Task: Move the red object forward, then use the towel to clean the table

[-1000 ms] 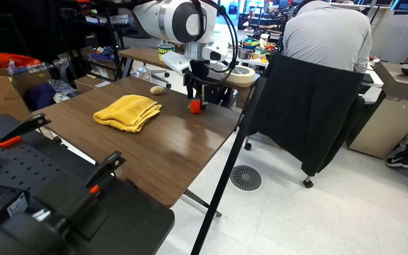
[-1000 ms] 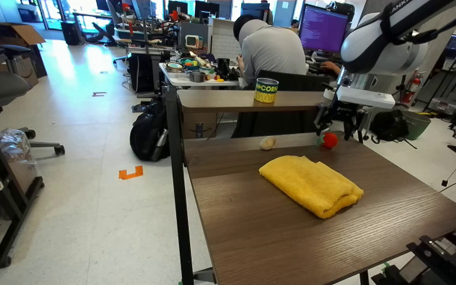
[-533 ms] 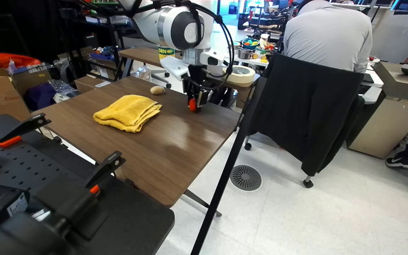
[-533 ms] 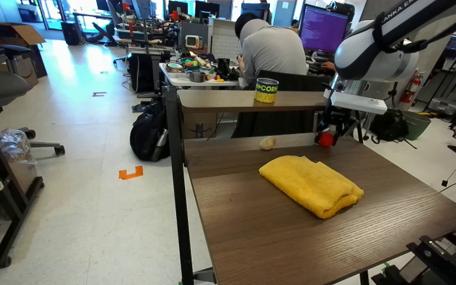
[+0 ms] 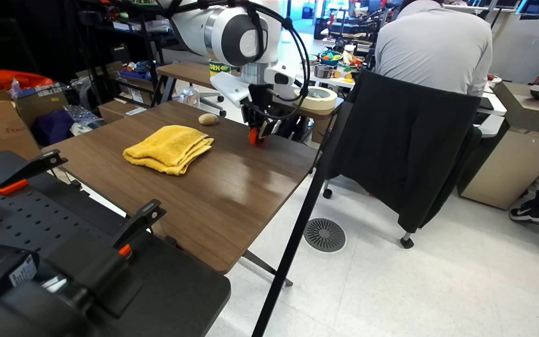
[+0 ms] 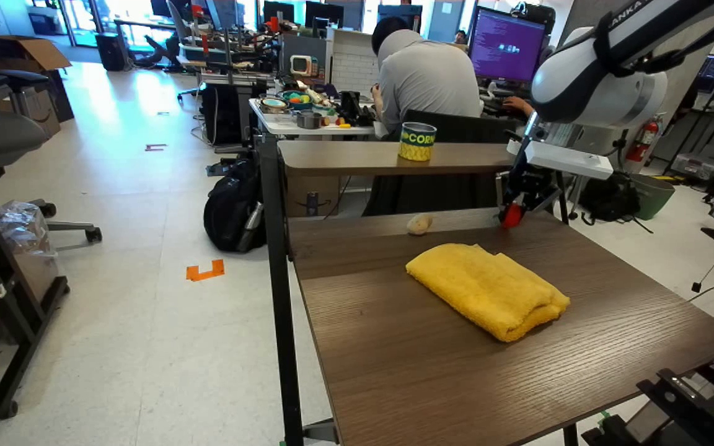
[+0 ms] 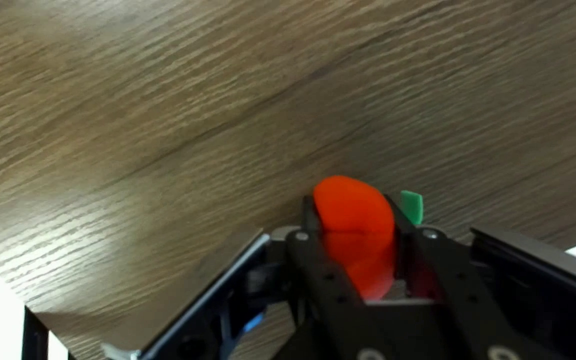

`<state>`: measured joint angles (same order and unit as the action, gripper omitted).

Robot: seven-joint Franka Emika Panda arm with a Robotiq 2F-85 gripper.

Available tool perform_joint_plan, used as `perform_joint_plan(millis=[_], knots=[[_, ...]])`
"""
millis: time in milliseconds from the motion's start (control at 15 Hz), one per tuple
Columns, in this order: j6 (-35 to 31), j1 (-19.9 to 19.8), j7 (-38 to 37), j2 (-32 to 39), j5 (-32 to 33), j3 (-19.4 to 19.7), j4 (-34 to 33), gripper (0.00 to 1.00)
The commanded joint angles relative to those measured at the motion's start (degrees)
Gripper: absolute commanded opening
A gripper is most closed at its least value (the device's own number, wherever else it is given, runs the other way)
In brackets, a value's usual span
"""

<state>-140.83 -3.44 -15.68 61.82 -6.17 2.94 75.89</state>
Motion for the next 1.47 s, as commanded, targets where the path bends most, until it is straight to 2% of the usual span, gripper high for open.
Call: perform_joint_plan(millis=[0,200,333,533,933,1133,1333,1400], knots=[[-4.2,-1.1,2.9,-8.9,-0.7,0.4,13.6,0.08],[-4.6,-0.8,3.0,-13.3,0.5,2.6,21.8,0.08],[-4.2,-1.9,4.9,-15.6,0.5,3.4,27.5,0.08],[-5.9,-1.1,5.5,-18.8,1.9,5.7,36.6,0.08],[-18.1,0.1,6.7,-27.1,3.5,6.9,55.2,0.08],[-22.8,0.4,6.1,-29.3,3.2,7.3,61.0,0.08],[-25.9,0.2,6.0,-30.3,2.3,6.7,64.0,0.08],[-26.7,0.3,5.8,-30.6,2.1,6.7,64.8,0.56]])
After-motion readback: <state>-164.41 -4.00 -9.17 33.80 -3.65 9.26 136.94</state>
